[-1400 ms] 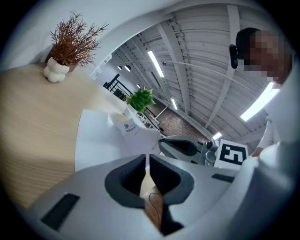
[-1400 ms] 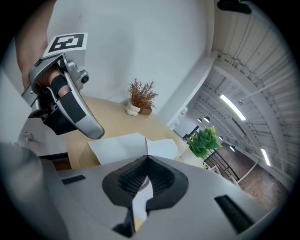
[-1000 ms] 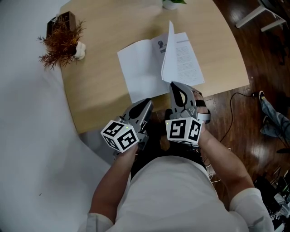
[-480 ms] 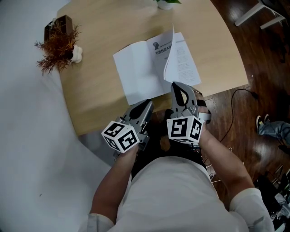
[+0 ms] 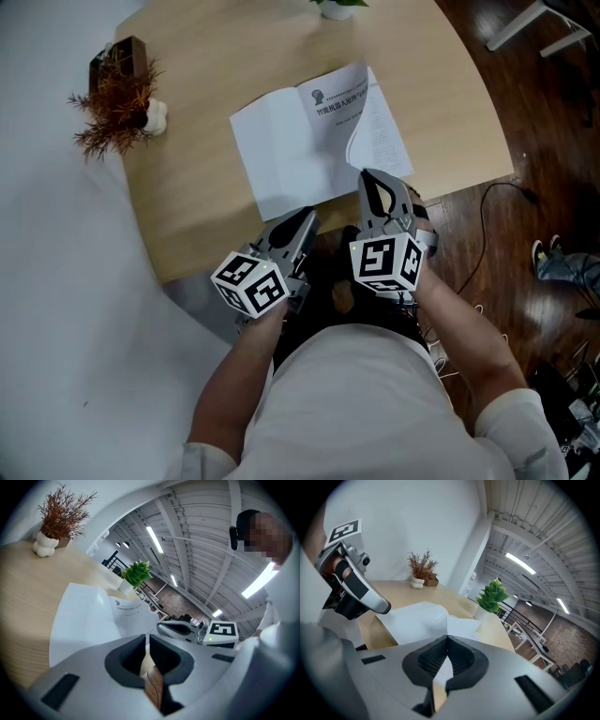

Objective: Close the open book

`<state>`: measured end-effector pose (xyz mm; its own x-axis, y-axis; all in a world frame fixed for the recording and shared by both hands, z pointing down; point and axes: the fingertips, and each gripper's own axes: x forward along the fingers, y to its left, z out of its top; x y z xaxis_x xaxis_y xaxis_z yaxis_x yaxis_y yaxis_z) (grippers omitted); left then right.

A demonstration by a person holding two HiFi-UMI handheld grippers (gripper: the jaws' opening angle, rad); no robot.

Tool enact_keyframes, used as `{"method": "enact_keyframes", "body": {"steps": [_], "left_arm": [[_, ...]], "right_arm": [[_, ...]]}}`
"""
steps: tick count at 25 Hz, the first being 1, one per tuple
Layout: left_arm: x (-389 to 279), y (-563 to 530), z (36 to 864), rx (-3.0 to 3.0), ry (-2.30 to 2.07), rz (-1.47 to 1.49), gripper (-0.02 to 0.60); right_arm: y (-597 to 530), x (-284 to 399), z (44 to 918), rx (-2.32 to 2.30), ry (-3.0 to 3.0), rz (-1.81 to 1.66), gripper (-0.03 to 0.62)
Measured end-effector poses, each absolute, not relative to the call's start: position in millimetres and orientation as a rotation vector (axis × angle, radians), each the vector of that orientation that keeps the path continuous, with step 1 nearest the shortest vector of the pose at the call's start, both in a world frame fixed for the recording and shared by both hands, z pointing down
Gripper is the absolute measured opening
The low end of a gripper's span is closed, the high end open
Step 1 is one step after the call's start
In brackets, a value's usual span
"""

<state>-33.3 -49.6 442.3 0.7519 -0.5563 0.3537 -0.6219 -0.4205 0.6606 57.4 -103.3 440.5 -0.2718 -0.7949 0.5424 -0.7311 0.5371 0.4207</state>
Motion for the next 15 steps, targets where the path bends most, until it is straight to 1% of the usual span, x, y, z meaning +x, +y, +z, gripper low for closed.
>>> {"method": "enact_keyframes", "body": {"steps": [15], "left_arm": [[-21,-50,450,2.115,-0.852,0.14,0.0]], "right_arm": [[-107,76,459,1.268,-2.036,0.016,0.003]]}}
